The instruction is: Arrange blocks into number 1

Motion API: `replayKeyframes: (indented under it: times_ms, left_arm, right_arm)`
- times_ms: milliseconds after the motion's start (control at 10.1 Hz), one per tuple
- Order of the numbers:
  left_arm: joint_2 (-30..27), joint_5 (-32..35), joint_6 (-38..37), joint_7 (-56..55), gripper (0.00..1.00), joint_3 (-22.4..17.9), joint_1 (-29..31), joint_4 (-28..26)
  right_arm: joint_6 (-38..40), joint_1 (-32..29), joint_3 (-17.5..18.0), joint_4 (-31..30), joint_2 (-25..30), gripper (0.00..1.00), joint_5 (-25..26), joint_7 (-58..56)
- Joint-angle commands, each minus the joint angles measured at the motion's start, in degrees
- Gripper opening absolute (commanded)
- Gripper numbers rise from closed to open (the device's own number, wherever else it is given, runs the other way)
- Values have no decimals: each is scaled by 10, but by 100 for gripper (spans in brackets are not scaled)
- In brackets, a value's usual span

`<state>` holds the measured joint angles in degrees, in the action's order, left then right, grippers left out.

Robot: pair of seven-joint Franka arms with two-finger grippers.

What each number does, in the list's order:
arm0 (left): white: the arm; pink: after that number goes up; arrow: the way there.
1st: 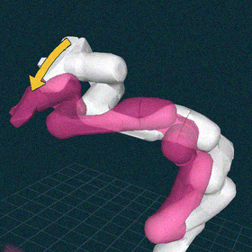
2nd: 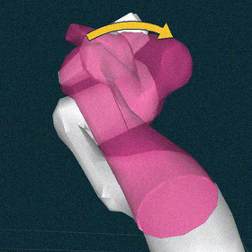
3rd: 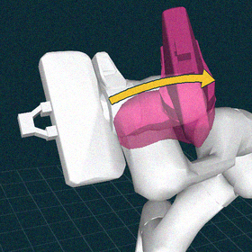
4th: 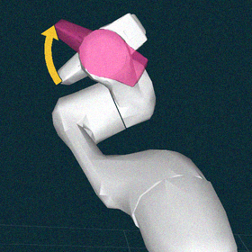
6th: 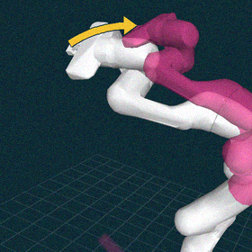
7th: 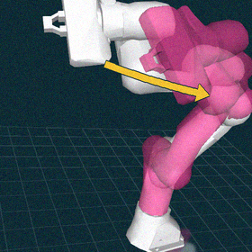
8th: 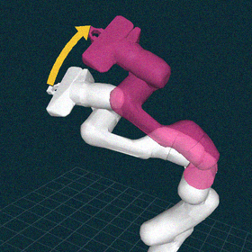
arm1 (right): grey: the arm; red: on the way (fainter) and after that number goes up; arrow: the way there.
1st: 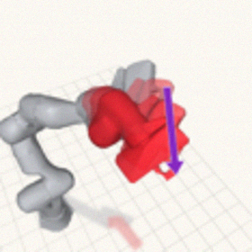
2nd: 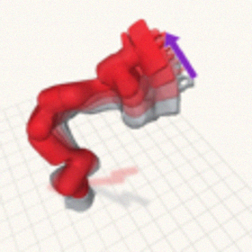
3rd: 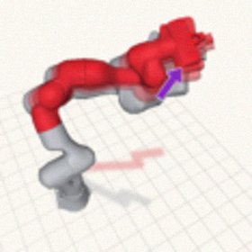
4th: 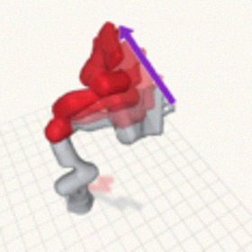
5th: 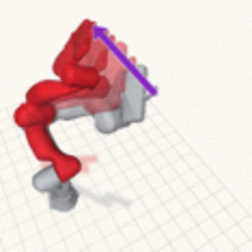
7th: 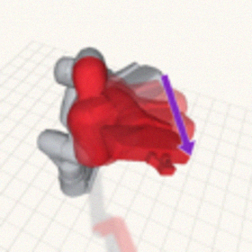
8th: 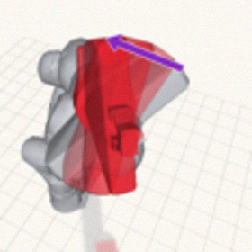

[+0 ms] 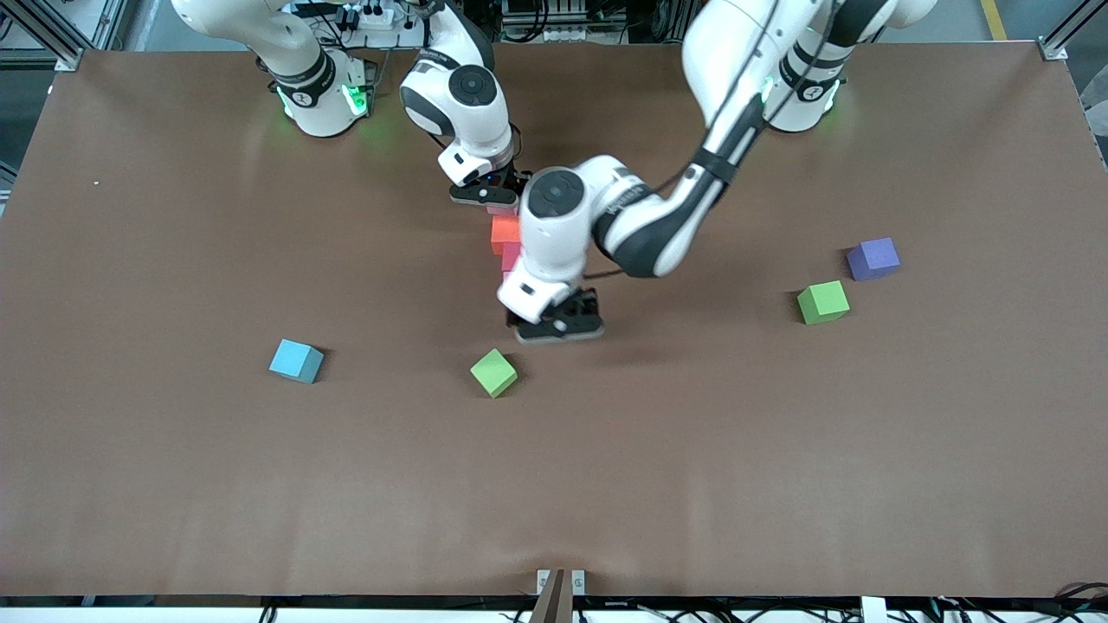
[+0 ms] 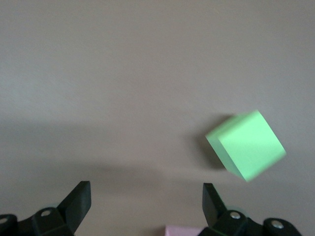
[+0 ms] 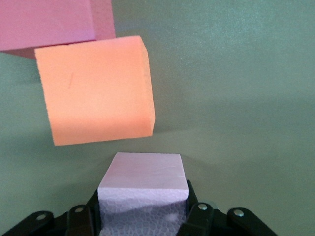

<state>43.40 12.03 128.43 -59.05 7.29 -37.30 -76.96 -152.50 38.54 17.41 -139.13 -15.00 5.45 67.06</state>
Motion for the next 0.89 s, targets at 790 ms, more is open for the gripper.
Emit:
replayKeyframes:
  times_ms: [790]
  left_arm:
    - [3, -68, 13, -20, 100, 7, 66, 10]
  right_arm:
    - [-2, 9, -27, 50, -35, 64, 120, 11]
